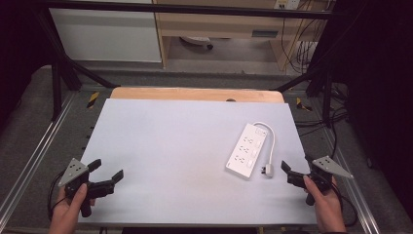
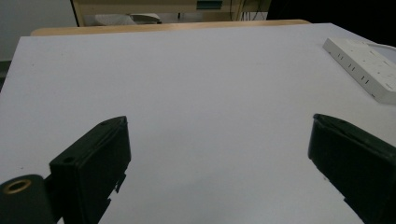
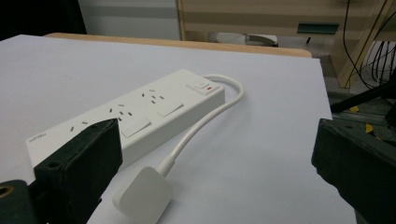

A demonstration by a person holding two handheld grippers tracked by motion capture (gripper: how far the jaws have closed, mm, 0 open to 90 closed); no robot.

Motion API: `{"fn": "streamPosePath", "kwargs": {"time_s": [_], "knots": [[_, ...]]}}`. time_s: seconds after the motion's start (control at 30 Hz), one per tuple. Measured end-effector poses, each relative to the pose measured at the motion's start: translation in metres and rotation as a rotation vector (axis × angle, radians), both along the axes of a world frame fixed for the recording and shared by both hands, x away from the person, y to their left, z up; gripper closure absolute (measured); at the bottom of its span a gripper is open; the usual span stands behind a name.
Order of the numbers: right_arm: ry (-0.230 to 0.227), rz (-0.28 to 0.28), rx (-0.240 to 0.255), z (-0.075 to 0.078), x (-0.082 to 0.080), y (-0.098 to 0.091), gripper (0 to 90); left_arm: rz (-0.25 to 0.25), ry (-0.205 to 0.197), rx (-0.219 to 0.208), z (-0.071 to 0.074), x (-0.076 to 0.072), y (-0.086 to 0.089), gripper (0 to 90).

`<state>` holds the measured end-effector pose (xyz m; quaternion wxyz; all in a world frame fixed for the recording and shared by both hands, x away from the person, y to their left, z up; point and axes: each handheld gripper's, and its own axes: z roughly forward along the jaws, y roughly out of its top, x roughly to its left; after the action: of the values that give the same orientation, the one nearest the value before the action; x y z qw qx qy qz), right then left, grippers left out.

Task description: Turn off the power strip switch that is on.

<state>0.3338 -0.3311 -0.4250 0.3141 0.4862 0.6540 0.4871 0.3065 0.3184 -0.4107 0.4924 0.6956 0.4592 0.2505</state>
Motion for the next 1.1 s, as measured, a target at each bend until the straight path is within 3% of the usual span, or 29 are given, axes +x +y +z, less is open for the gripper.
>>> {"fn": "streamPosePath", "kwargs": {"time_s": [0.27, 0.53, 1.1], "knots": [[0.058, 0.020, -0.025, -0.014, -0.001, 0.007, 2.3, -0.002, -0.001, 0.002, 0.000, 0.000, -0.001, 5.6], [0.123, 0.094, -0.054, -0.024, 0.003, 0.021, 2.7, -0.007, 0.003, 0.007, -0.001, 0.001, -0.001, 5.6], [0.224, 0.175, -0.136, -0.031, 0.019, 0.047, 3.4, -0.020, 0.008, 0.006, -0.001, 0.001, -0.003, 5.8]]}}
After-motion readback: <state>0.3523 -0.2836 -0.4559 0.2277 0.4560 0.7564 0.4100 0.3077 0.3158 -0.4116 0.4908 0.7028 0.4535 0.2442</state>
